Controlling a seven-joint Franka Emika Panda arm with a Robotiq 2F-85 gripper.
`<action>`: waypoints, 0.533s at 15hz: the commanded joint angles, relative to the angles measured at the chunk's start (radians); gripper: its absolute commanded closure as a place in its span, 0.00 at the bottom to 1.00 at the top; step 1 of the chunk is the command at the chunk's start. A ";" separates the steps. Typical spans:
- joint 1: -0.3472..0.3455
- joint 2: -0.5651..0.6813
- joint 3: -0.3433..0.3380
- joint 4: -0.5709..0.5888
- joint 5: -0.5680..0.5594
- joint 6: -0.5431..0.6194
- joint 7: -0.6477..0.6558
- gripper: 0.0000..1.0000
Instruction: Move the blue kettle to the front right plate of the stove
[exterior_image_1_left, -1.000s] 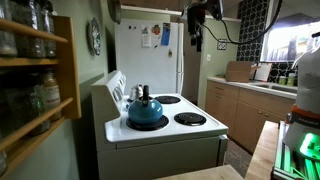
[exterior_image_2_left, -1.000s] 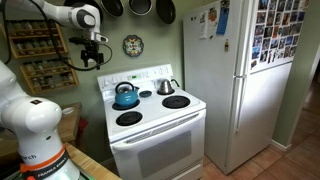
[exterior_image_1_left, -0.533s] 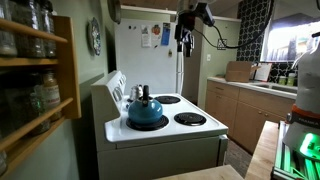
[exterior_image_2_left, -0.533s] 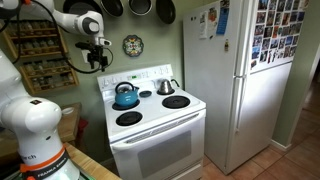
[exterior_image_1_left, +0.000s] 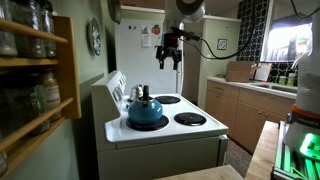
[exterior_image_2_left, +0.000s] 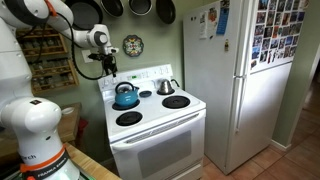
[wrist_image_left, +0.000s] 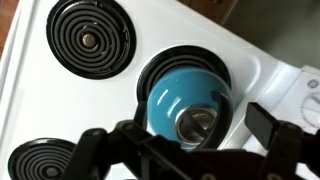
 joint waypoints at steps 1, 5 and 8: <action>0.010 0.094 -0.002 0.059 -0.068 0.036 0.128 0.00; 0.034 0.176 -0.014 0.090 -0.087 0.128 0.234 0.00; 0.053 0.225 -0.030 0.101 -0.095 0.240 0.314 0.00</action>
